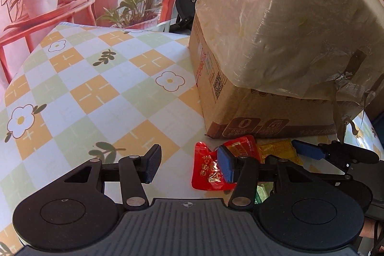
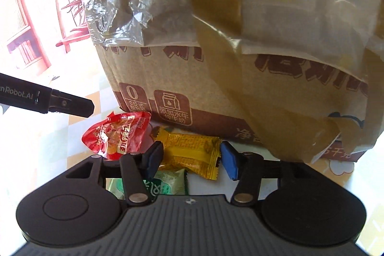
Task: Organize snacks
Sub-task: 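Lower the left gripper to the red packet while the right moves to the gold packet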
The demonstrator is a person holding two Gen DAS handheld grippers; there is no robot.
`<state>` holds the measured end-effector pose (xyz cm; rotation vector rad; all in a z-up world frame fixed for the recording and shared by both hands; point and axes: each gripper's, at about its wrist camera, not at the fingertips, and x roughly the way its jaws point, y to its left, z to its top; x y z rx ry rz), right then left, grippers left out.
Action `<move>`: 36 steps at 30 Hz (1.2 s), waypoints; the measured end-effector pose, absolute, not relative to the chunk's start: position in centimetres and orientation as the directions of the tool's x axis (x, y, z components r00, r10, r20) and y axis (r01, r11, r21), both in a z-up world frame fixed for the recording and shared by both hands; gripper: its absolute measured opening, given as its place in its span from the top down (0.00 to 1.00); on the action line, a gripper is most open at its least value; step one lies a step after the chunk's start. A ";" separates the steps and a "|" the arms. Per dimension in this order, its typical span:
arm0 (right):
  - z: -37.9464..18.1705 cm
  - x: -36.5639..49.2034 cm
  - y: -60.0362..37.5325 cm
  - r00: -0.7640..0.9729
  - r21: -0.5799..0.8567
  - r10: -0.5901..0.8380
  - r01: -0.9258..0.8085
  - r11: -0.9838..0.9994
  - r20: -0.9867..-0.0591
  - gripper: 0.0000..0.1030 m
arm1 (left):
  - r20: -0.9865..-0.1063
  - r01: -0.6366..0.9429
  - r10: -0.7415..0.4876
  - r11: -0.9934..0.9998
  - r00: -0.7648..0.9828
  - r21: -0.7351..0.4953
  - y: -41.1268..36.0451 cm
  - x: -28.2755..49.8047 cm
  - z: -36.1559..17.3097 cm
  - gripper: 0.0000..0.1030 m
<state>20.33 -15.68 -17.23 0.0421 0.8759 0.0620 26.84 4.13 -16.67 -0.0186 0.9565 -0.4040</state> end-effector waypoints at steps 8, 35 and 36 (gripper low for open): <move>-17.1 17.4 -19.4 0.655 0.050 0.038 -0.001 0.999 -0.755 0.48 | -0.789 0.309 -0.313 0.937 0.530 -0.164 1.6 26.9 -18.1 0.45; -18.1 13.6 -22.7 0.728 0.075 0.040 0.016 0.997 -0.684 0.48 | -0.816 0.137 -0.157 0.986 0.557 -0.096 2.5 22.4 -17.1 0.45; -18.1 13.6 -22.7 0.729 0.075 0.040 0.016 0.997 -0.684 0.48 | -0.813 0.118 -0.163 0.986 0.559 -0.116 2.7 22.2 -16.8 0.45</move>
